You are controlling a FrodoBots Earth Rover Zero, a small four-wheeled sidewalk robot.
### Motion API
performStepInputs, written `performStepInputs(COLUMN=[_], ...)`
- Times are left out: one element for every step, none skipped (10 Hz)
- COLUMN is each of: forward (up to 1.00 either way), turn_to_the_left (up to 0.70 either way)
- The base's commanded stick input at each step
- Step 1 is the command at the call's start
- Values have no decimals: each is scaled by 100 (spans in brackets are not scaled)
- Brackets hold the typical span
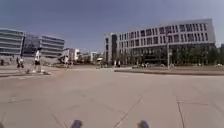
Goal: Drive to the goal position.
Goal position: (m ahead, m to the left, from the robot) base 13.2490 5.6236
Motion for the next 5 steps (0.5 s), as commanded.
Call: performStepInputs(forward=[70, 70, 70, 70, 70], turn_to_the_left=[0, 0, 0, 0, 0])
